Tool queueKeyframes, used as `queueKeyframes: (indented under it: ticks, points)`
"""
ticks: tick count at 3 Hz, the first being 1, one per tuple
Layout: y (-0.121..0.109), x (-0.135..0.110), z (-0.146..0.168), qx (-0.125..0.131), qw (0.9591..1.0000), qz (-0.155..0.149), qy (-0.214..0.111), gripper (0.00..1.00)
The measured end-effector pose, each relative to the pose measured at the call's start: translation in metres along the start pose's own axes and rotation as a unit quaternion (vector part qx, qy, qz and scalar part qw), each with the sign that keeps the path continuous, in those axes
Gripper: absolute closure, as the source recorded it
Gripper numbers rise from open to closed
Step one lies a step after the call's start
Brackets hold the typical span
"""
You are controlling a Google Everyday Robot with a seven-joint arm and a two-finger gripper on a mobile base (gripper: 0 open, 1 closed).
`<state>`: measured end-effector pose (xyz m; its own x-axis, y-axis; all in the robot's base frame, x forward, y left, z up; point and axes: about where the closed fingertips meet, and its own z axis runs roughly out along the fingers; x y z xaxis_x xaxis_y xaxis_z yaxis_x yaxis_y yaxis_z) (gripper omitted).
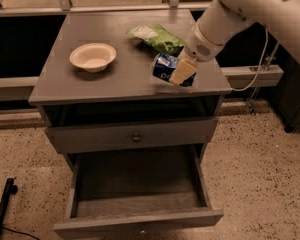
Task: Place pepsi can into middle drawer
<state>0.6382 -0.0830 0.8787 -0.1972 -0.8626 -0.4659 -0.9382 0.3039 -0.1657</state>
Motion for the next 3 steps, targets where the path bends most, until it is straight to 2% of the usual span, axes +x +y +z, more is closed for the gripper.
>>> queueKeyframes:
  ticks: [1,2,3]
  points:
    - [0.073,0.004,-0.045,-0.03,0.9891,-0.056,-0.133,1.0]
    - [0.074,0.004,-0.032,-0.027,0.9909,-0.068,-0.113,1.0]
    - [0.091,0.059,0.022,0.02,0.9918,-0.108,-0.064,1.0]
